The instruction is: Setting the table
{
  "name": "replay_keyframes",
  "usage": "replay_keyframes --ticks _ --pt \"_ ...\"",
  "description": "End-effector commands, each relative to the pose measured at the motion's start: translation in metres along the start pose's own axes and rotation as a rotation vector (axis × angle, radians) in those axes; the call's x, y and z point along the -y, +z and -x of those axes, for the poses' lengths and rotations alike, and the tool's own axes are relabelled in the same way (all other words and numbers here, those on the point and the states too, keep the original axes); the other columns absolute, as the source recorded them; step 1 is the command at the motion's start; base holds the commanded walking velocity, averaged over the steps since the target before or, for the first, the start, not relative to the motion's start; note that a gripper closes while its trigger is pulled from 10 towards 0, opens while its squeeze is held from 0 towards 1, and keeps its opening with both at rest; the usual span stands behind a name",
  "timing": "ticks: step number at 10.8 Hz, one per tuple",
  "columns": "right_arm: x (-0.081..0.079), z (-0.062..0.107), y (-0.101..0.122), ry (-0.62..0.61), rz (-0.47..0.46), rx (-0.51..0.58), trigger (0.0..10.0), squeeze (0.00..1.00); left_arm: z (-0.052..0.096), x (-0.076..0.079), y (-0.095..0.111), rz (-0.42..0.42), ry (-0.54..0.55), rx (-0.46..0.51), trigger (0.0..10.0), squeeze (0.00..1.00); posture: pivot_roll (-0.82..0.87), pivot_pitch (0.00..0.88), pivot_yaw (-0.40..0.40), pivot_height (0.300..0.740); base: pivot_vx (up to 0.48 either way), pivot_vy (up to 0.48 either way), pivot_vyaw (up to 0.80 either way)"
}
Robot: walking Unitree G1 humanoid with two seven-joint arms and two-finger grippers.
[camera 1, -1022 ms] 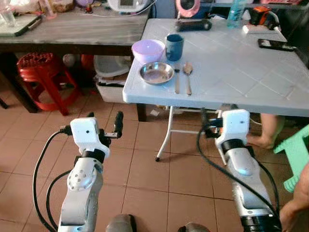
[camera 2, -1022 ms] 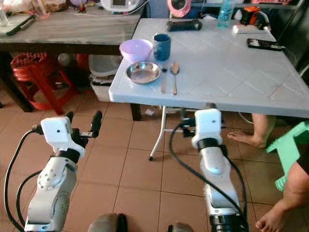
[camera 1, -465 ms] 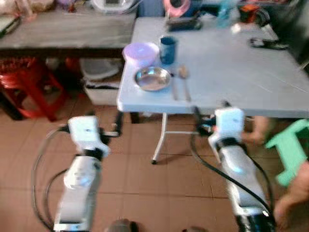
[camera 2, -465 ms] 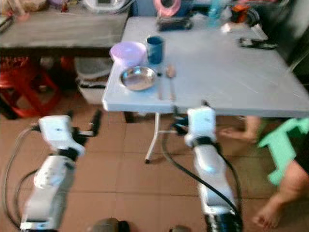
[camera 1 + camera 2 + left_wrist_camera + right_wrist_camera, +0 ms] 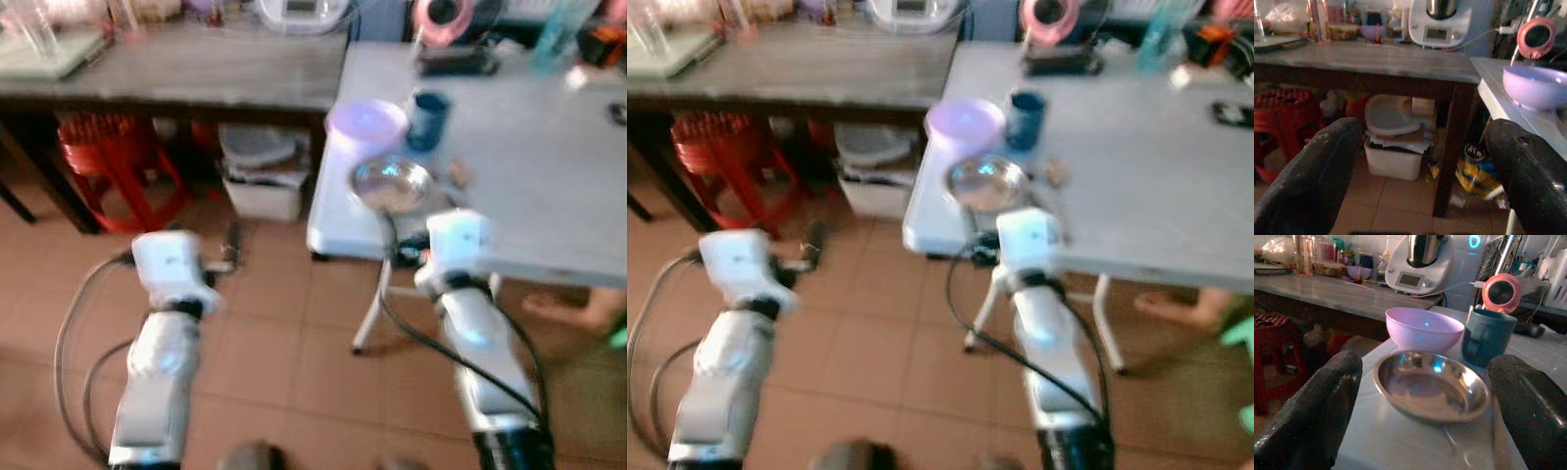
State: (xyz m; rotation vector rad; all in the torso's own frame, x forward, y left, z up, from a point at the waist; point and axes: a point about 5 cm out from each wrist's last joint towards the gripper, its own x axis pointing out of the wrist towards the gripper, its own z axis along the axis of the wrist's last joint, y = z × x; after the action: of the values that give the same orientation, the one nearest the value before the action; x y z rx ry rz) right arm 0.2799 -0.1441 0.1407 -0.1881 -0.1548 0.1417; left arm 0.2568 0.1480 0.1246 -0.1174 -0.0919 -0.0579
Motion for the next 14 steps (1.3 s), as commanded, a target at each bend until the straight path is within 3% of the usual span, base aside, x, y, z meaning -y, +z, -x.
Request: replay_keyframes --ticks 1,7,14 --pt "0.0073 0.0016 0.0037 -0.024 0.011 0.017 10.0 0.0 -0.0004 0.0076 0.0 0.0 -0.02 0.001 10.0 0.0 0.02 0.064 0.053 0.74 0.277 0.334 0.0" --pt "0.0066 -0.001 -0.0002 -0.037 -0.026 -0.013 10.0 0.0 0.0024 0.0136 0.0002 0.016 -0.067 0.003 10.0 0.0 0.03 0.064 0.041 0.74 0.0 0.0 -0.13" --pt "0.0055 -0.004 0.0039 -0.036 -0.035 0.007 10.0 0.0 0.003 0.0145 0.0015 0.011 -0.075 0.001 10.0 0.0 0.03 0.079 0.05 0.74 0.0 -0.451 0.0"
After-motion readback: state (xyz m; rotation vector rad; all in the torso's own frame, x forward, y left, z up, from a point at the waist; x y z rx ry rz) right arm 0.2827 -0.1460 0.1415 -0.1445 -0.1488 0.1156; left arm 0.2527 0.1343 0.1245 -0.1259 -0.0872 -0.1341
